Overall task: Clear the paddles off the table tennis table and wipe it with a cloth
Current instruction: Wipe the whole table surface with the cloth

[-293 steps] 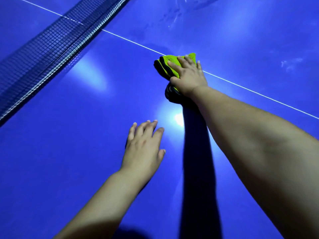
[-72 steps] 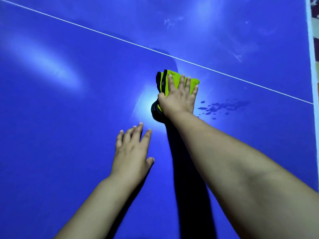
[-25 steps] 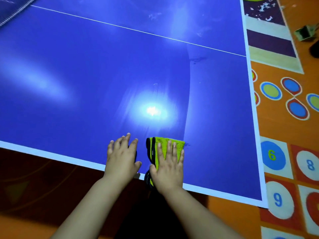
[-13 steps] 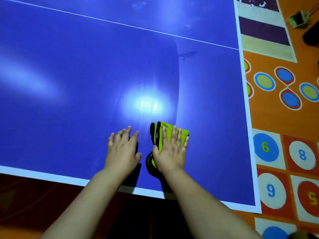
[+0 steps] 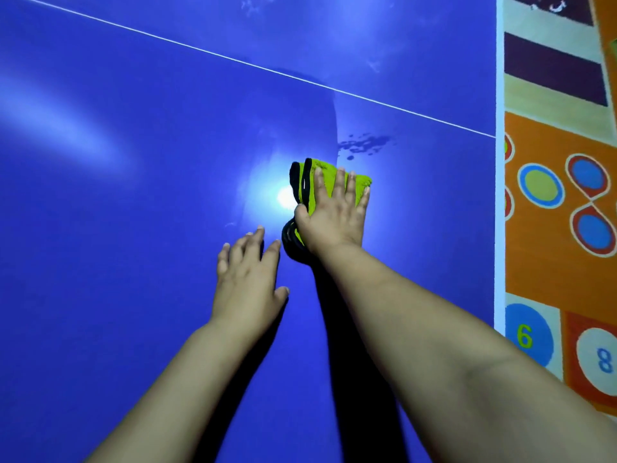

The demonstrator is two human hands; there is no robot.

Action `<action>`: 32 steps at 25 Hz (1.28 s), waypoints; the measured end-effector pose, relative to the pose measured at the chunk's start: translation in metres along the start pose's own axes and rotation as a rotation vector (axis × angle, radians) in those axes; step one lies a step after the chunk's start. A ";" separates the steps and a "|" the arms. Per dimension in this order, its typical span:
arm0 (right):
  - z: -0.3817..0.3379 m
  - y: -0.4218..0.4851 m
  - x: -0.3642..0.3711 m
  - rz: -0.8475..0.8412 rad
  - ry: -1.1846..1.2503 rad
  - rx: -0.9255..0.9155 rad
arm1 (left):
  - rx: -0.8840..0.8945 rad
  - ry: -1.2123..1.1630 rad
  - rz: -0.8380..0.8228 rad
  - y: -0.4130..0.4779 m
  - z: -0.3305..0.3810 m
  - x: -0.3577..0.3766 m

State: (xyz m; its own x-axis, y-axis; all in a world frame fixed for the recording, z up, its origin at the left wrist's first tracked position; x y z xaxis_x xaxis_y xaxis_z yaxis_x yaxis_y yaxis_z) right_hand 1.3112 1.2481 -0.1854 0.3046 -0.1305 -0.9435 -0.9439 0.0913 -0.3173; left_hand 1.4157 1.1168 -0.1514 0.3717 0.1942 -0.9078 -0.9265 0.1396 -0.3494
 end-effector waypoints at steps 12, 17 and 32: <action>0.022 0.210 -0.061 0.011 -0.068 -0.135 | -0.043 -0.029 0.136 0.109 0.065 0.001; 0.068 0.199 -0.065 -0.013 -0.059 -0.098 | -0.025 -0.017 0.156 0.101 0.093 0.004; 0.092 -0.070 0.009 -0.058 -0.026 -0.093 | -0.082 -0.045 0.071 -0.068 0.058 0.048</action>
State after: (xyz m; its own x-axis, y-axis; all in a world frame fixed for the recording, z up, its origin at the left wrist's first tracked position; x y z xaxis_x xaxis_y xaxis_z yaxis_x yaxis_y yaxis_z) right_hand 1.3916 1.3310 -0.1805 0.3610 -0.1070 -0.9264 -0.9321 -0.0080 -0.3622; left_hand 1.4998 1.1733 -0.1580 0.3057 0.2447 -0.9202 -0.9515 0.0445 -0.3043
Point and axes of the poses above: each hand's wrist, its own y-axis towards the middle knuckle, its own x-axis out of the palm, z = x × y, the point moved 5 cm from there along y, towards the middle knuckle, and after that the axes turned 9 degrees about -z, right-handed, at the moved point
